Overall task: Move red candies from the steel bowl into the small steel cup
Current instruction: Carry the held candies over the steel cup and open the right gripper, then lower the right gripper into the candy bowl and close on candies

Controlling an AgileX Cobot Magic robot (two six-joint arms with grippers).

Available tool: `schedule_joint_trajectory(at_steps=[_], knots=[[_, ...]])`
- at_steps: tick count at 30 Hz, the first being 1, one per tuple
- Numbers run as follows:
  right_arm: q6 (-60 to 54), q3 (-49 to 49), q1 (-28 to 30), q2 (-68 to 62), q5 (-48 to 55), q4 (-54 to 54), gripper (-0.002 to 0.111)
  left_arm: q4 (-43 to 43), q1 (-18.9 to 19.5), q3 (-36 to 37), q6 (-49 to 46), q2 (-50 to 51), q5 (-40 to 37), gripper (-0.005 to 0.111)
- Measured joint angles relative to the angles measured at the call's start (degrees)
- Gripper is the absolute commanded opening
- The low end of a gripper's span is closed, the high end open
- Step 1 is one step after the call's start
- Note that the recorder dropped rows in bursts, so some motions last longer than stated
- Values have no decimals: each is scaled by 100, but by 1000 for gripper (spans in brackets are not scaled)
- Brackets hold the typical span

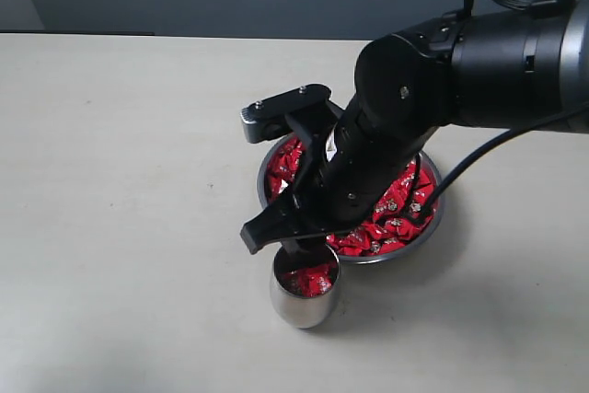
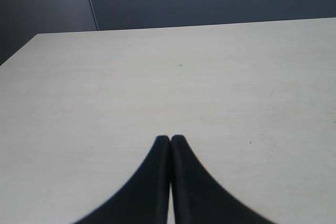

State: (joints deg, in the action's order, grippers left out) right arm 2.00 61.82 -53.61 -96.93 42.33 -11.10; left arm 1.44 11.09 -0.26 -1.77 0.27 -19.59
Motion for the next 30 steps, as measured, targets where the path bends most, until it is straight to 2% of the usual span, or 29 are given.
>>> schedule_joint_trajectory(at_steps=[6, 15, 30], knots=[[66, 0, 95, 171, -317, 381, 40, 0, 0, 0, 0, 0, 0, 0], [1085, 0, 842, 249, -219, 1666, 40, 0, 0, 0, 0, 0, 0, 0], [882, 114, 937, -177, -606, 1506, 40, 0, 0, 0, 0, 0, 0, 0]])
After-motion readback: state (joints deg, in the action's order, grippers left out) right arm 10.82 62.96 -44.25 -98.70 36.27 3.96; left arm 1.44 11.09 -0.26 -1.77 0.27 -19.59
